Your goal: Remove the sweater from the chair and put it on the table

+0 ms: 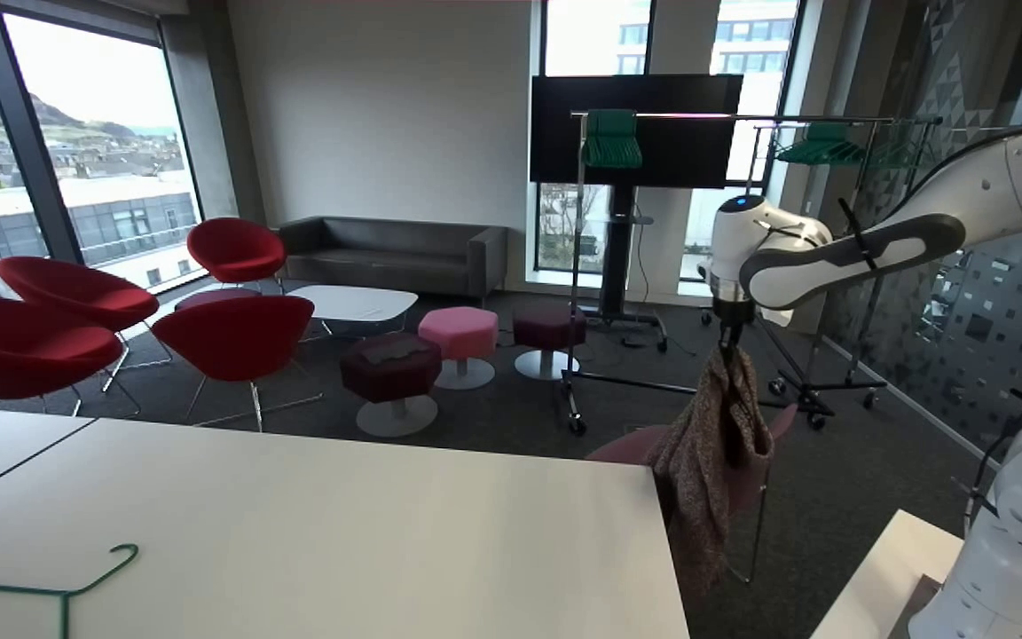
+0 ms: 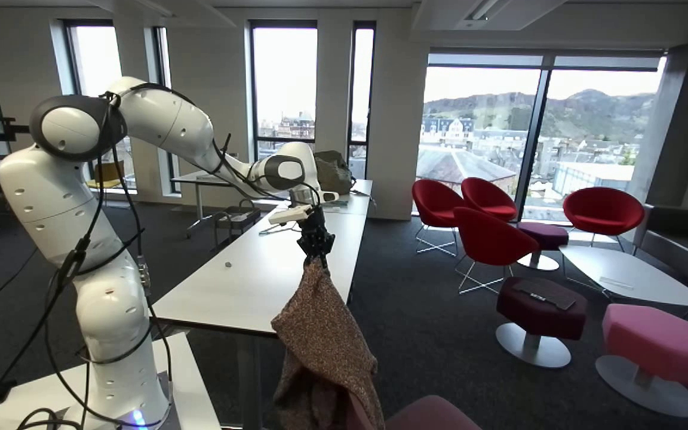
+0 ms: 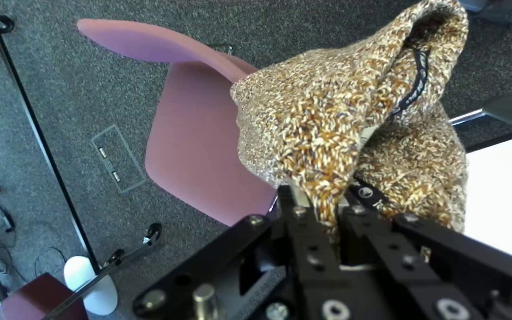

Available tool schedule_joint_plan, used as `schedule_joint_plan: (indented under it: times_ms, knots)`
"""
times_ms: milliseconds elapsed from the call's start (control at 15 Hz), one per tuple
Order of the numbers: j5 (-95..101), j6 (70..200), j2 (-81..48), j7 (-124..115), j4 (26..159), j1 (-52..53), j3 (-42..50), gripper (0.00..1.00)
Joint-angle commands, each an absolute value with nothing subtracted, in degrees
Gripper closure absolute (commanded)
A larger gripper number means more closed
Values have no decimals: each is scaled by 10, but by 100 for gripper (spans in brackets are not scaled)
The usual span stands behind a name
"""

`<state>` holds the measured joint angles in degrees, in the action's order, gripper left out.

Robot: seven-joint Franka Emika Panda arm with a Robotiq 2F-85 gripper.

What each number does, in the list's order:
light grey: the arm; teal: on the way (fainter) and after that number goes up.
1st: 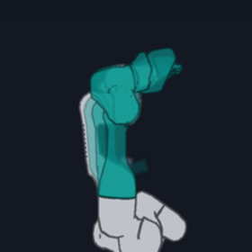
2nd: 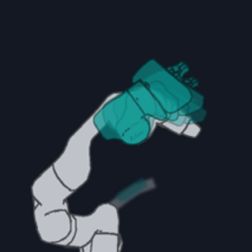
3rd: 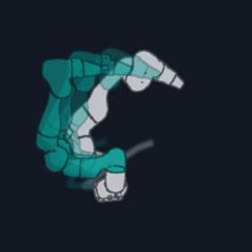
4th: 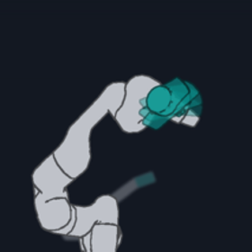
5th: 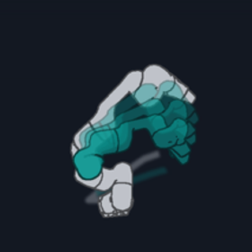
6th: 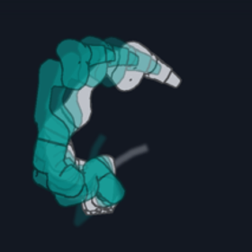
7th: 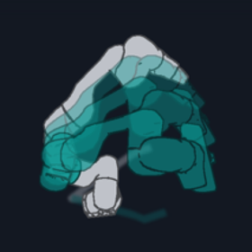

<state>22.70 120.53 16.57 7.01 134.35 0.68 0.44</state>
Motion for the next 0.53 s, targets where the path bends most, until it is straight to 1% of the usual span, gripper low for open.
schedule_joint_plan:
  times_ms: [0, 467]
  knots:
    - [212, 1190, 213, 118, 1344, 10, 5, 97]
    - [201, 1189, 228, 144, 1340, 14, 5, 97]
